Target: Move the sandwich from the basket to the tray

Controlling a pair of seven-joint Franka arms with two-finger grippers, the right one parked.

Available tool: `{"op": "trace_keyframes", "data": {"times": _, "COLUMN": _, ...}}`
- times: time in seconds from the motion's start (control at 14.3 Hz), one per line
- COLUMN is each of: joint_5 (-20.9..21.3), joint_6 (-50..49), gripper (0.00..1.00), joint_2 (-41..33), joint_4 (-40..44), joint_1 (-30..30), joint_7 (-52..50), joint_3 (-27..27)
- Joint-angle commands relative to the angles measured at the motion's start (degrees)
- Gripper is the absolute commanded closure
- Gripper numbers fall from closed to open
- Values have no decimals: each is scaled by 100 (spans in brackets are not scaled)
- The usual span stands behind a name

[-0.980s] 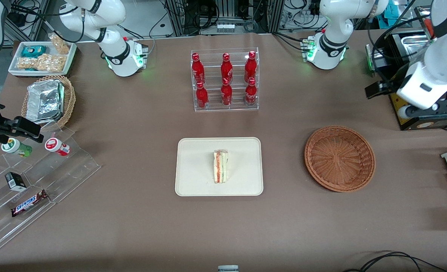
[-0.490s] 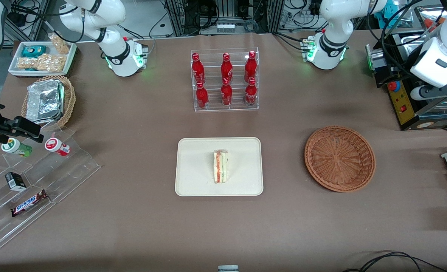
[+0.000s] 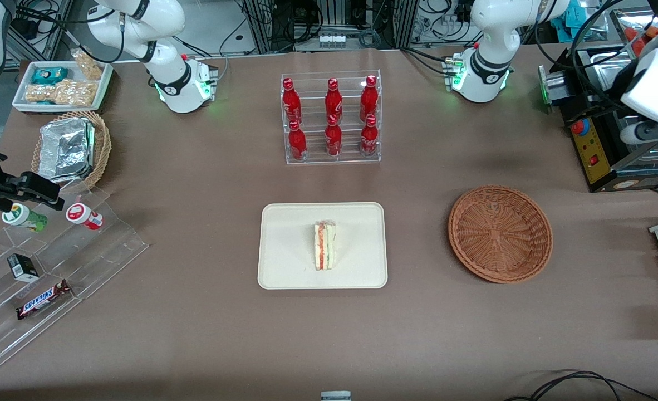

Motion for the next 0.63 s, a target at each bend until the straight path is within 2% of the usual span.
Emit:
{"op": "trace_keyframes", "data": {"times": 0.0, "joint_5": -55, "joint_6": -52, "gripper": 0, "joint_2": 19, "joint_4": 103, "joint_1": -291, "joint_7": 86, "joint_3": 338}}
{"op": "trace_keyframes", "data": {"times": 0.14, "joint_5": -309, "joint_6": -25, "gripper": 0, "joint_2": 19, "joint_4": 59, "joint_1": -239, "joint_7": 95, "joint_3": 348}}
{"op": "trace_keyframes", "data": {"times": 0.56, "joint_5": -354, "joint_6": 36, "gripper": 0, "joint_2": 63, "joint_4": 120, "joint_1": -239, "joint_7": 77, "joint_3": 339}}
